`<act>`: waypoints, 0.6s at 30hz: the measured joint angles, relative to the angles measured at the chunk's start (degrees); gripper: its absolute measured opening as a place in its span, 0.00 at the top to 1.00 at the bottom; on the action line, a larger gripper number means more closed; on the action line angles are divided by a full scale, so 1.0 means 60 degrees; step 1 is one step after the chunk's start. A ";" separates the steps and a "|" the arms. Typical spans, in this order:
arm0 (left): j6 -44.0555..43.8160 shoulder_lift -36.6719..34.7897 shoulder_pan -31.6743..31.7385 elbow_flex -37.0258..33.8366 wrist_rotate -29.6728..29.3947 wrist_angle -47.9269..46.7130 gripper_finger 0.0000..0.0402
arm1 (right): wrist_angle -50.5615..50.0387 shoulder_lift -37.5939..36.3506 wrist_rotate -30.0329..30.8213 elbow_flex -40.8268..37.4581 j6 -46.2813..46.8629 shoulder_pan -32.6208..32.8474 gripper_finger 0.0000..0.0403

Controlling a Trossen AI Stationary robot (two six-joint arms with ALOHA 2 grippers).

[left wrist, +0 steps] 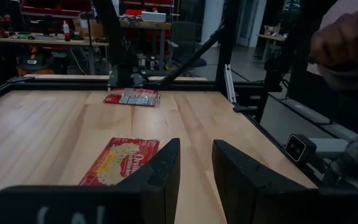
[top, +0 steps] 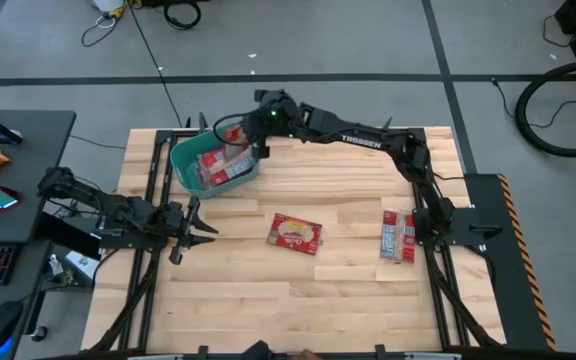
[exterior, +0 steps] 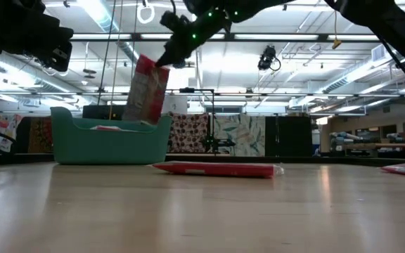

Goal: Sort popcorn bags into baskets
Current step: Put the red popcorn bag into the green bin

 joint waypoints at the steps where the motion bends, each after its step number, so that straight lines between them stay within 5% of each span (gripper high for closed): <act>1: 0.0000 0.0000 0.0000 -0.0003 0.0000 0.0000 0.76 | 0.0102 0.0000 0.0003 -0.0144 -0.0021 -0.0021 0.99; 18: -0.0004 -0.0002 0.0000 -0.0001 -0.0001 0.0000 0.76 | 0.0250 0.0084 -0.0567 -0.0508 -0.1137 -0.0109 0.95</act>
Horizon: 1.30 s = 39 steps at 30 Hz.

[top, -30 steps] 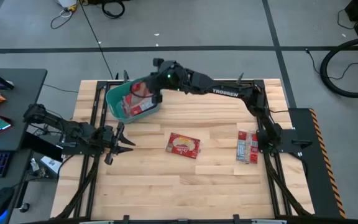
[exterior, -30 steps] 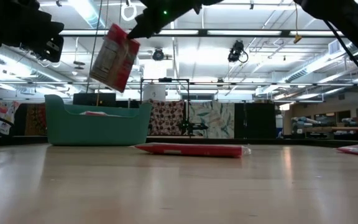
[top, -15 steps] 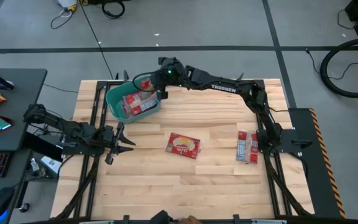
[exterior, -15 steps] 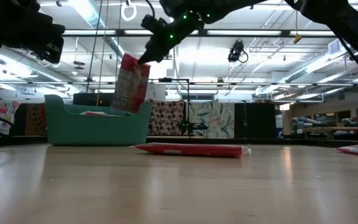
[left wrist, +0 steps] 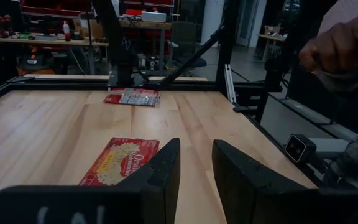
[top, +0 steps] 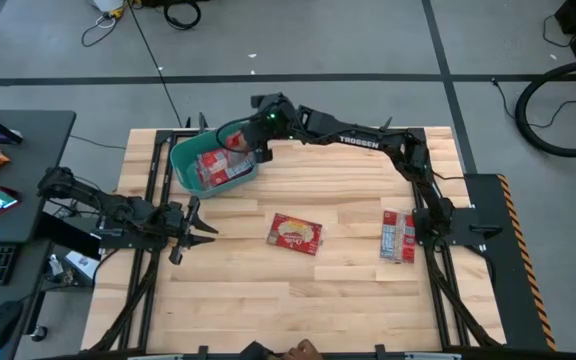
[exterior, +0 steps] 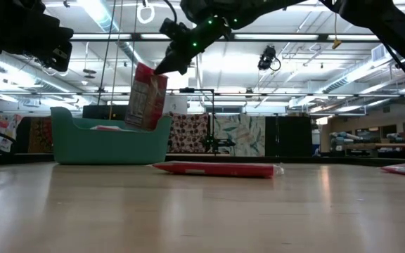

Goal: Sort popcorn bags into baskets
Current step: Put the red popcorn bag into the green bin

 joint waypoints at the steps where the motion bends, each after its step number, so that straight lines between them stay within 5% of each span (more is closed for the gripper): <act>1: 0.0000 0.0000 0.0000 -0.0001 0.0001 0.0001 0.76 | -0.0008 0.0004 -0.0180 0.0000 0.0051 -0.0007 0.95; 26: 0.0000 0.0000 0.0000 0.0000 -0.0003 0.0004 0.76 | 0.0764 0.0025 -0.0672 -0.0619 0.1301 -0.0007 0.94; 39: -0.0001 0.0000 0.0000 0.0000 -0.0003 0.0004 0.76 | 0.0789 0.0025 -0.0293 -0.0619 0.1933 -0.0007 0.74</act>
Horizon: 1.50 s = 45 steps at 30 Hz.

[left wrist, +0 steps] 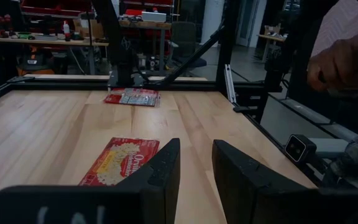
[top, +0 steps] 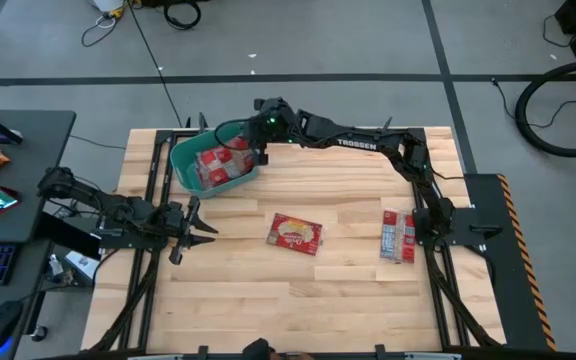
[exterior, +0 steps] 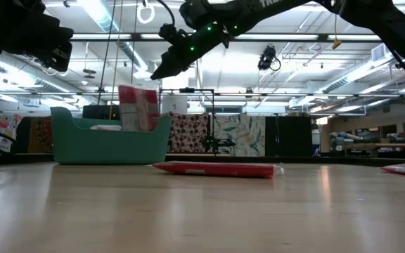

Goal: Sort popcorn bags into baskets
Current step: Put the red popcorn bag into the green bin

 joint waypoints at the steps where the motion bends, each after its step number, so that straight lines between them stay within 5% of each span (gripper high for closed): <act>1: 0.0001 -0.0001 0.0000 0.0001 0.0000 0.0000 0.76 | 0.0044 0.0000 0.0270 0.0000 0.0113 0.0000 0.73; 8: 0.0001 -0.0002 0.0000 0.0001 0.0000 0.0000 0.76 | 0.0298 0.0000 0.2093 0.0000 0.1199 -0.0007 0.70; 26: 0.0678 0.0002 -0.0004 0.0001 -0.0668 0.0000 0.76 | -0.4146 -0.0004 0.1442 0.0007 0.1636 0.1842 0.70; 40: 0.2599 -0.0002 0.0025 0.0001 -0.1903 0.0349 0.76 | -0.7095 -0.0025 0.0628 -0.0695 0.5131 0.3123 0.70; 45: 0.3080 0.0261 0.0031 0.0005 -0.2304 0.0435 0.76 | -0.8509 -0.0018 0.1165 -0.1372 0.6002 0.3548 0.70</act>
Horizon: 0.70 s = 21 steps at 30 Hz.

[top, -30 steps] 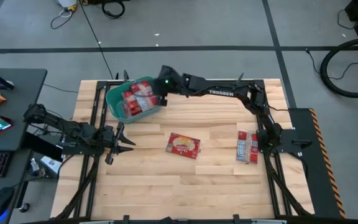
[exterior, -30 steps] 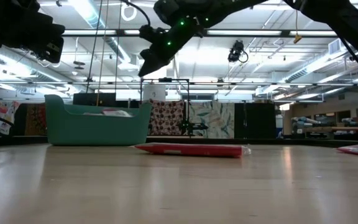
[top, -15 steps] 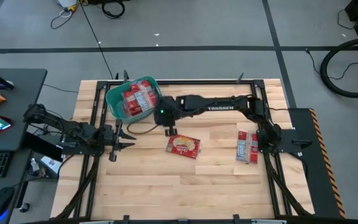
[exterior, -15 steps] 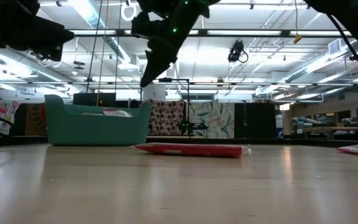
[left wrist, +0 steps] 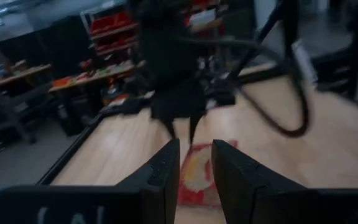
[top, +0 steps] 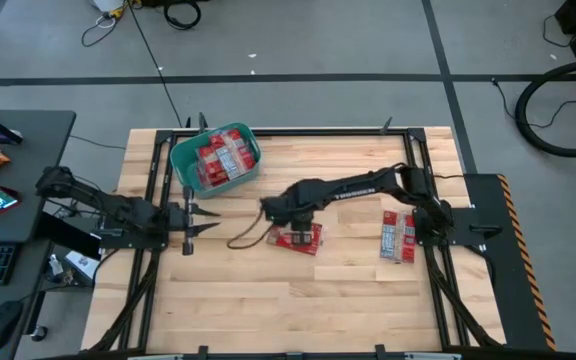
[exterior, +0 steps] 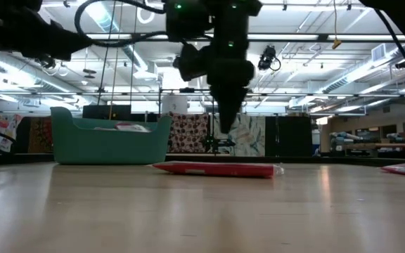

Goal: Sort popcorn bags into baskets
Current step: Put the red popcorn bag into the green bin

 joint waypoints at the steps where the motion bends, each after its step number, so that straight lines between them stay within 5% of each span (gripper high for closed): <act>1: 0.0016 0.0190 0.0027 0.0000 -0.0156 0.0021 0.76 | -0.0188 -0.0004 0.0229 -0.0102 0.0149 0.0096 0.70; 10: 0.0258 0.2796 0.0804 0.0000 -0.0268 0.2141 0.76 | 0.1377 -0.1516 0.1090 -0.2891 0.0970 0.0776 0.70; 21: -0.0562 0.6162 0.1185 0.0754 0.0354 0.3245 0.76 | 0.7342 -0.5195 0.3442 -0.7411 0.0217 0.1161 0.70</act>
